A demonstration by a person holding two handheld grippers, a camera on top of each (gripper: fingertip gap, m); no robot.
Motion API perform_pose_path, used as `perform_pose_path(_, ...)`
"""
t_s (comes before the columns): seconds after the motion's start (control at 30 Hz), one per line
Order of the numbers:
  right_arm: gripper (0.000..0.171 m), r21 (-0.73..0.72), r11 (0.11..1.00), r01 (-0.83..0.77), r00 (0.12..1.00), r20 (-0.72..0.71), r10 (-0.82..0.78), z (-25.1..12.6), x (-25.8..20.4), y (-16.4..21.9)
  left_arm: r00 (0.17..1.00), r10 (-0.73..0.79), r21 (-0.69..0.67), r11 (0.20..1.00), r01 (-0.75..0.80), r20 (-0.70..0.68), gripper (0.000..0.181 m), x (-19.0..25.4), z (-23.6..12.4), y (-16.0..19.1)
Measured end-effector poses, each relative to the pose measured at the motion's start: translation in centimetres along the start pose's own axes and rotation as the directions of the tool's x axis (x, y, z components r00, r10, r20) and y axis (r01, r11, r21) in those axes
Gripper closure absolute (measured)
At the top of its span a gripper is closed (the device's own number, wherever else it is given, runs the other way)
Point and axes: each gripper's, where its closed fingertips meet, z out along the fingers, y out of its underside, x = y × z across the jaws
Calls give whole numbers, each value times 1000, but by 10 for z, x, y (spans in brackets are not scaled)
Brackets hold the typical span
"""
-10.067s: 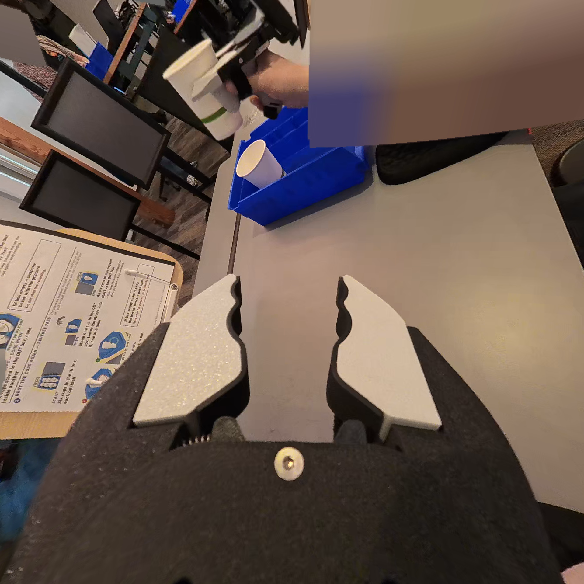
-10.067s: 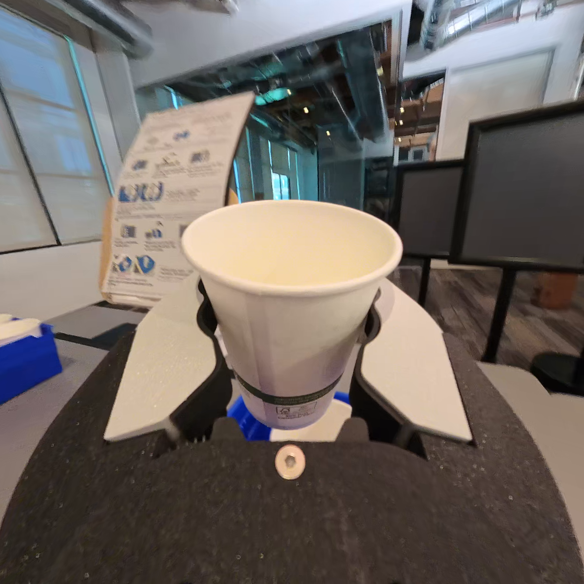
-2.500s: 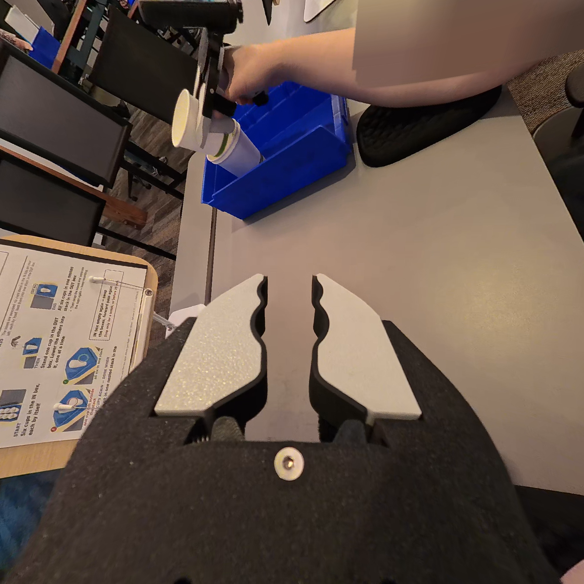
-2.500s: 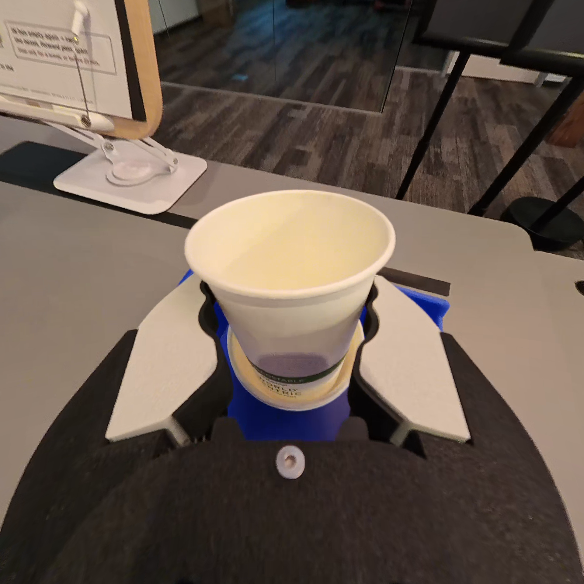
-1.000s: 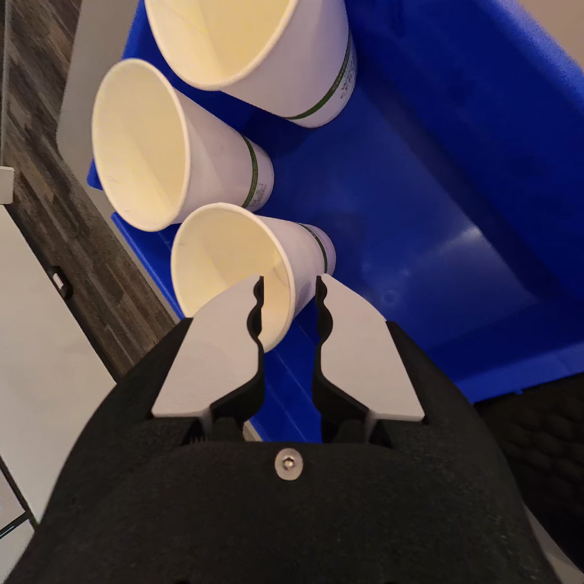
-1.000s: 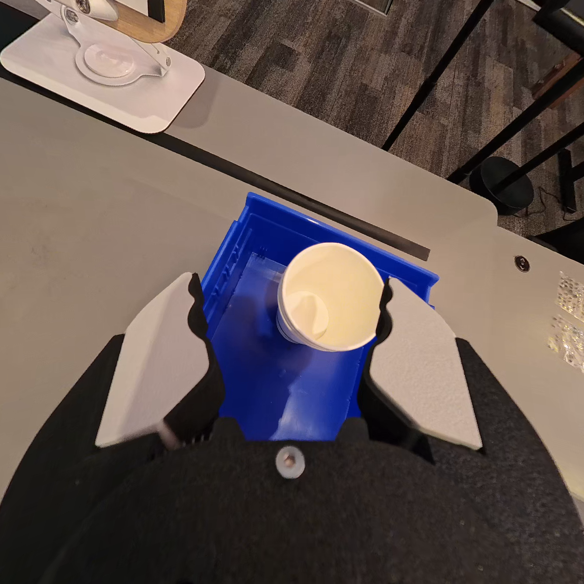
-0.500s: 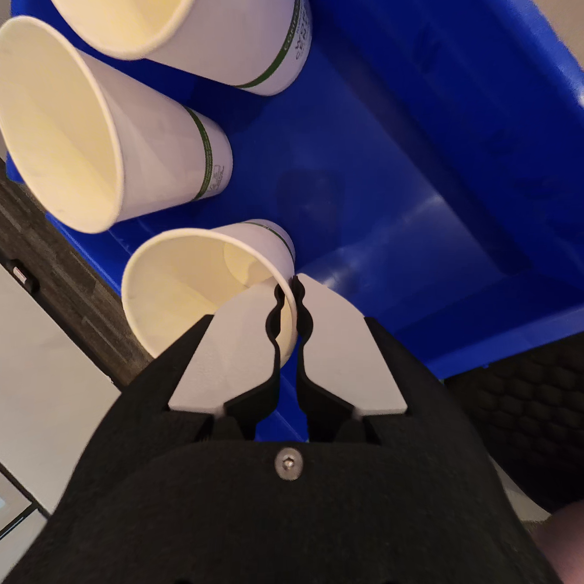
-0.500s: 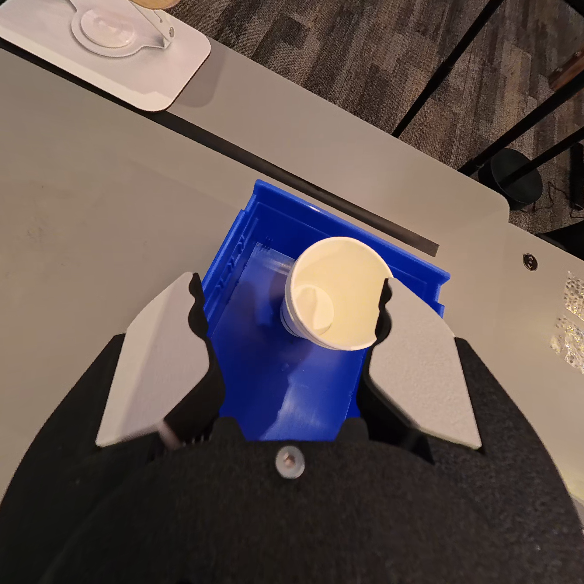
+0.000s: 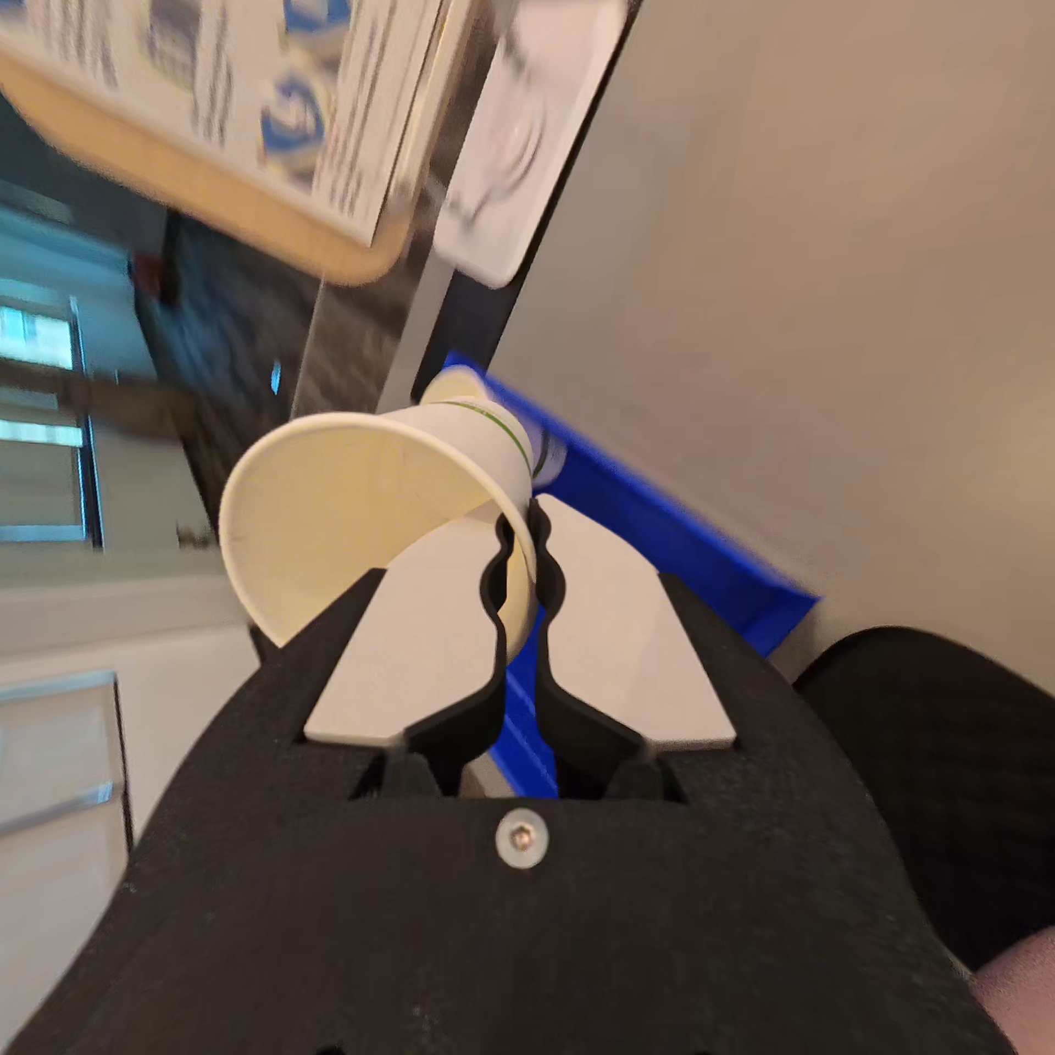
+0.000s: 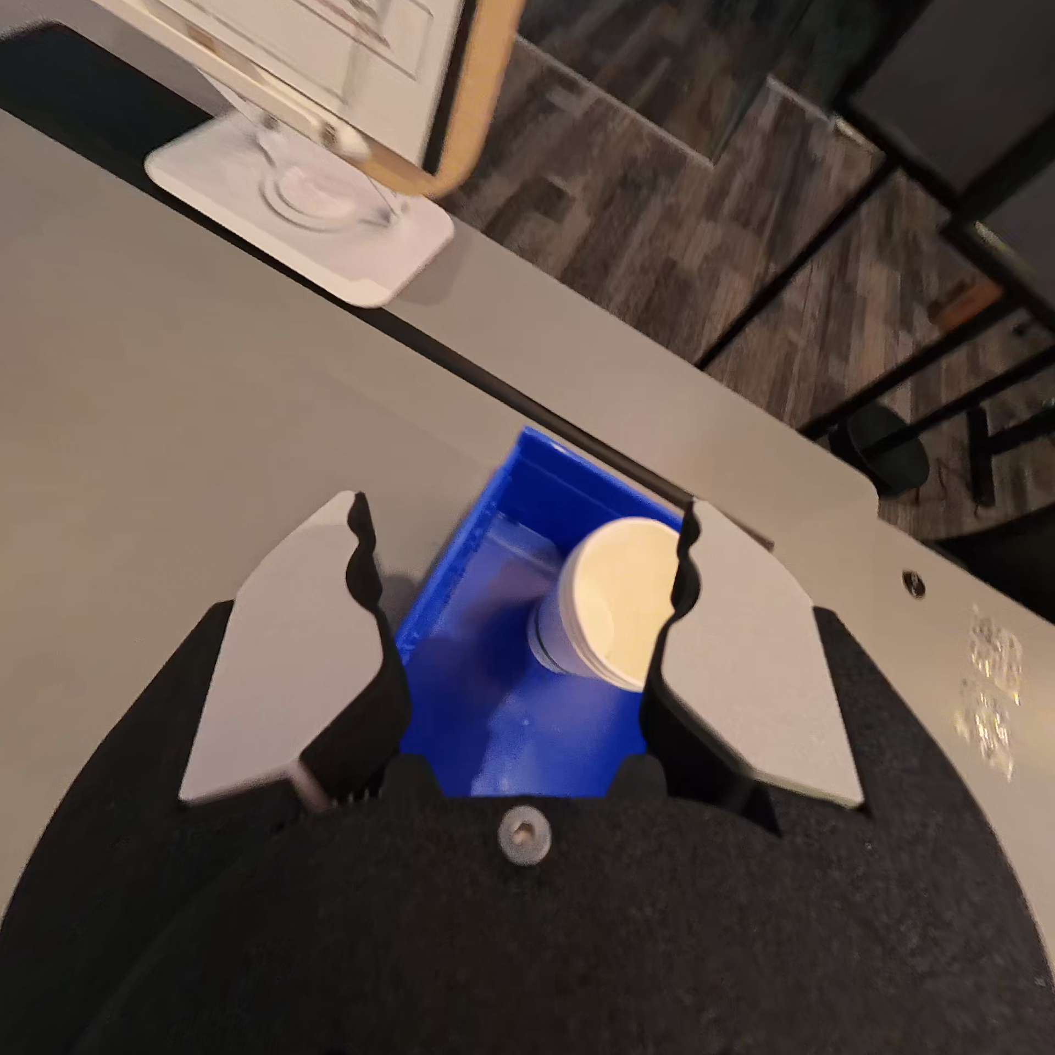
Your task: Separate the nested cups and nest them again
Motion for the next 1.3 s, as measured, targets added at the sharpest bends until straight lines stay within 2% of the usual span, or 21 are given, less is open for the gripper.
perform_pose_path(0.1,73,117,991,71,991,107,-84,-13,-37,-28,988,123,205,974,-102,-90,177,31,-13,-48)
perform_pose_path(0.2,74,261,958,115,934,300,-194,-31,-97,-56,950,252,362,916,-173,-183,177,67,-23,-83)
perform_pose_path(0.27,74,332,935,122,843,462,-275,-47,-145,-67,915,333,429,878,-213,-227,177,88,-25,-99)
perform_pose_path(0.37,75,399,904,156,641,655,-400,-72,-214,-65,857,419,501,834,-232,-301,177,118,-27,-116)
perform_pose_path(0.43,75,429,887,170,511,732,-452,-83,-250,-60,821,463,534,811,-240,-334,177,134,-27,-124)
perform_pose_path(0.5,74,448,876,181,441,759,-479,-86,-272,-57,799,493,551,795,-252,-345,177,145,-26,-129)
perform_pose_path(0.57,71,449,872,194,409,771,-488,-81,-286,-54,788,504,553,792,-260,-352,177,150,-23,-132)
perform_pose_path(0.67,71,438,880,186,308,824,-476,-83,-305,-45,770,519,559,787,-262,-370,177,157,-20,-133)
perform_pose_path(1.0,77,450,840,304,169,842,-512,-79,-331,-16,685,603,621,734,-275,-409,177,182,-33,-136)
perform_pose_path(1.17,79,445,835,325,132,852,-506,-76,-337,-9,667,620,608,733,-303,-415,176,188,-31,-133)
perform_pose_path(1.3,80,419,853,311,138,868,-477,-73,-336,-10,692,589,599,751,-278,-417,170,185,-29,-136)
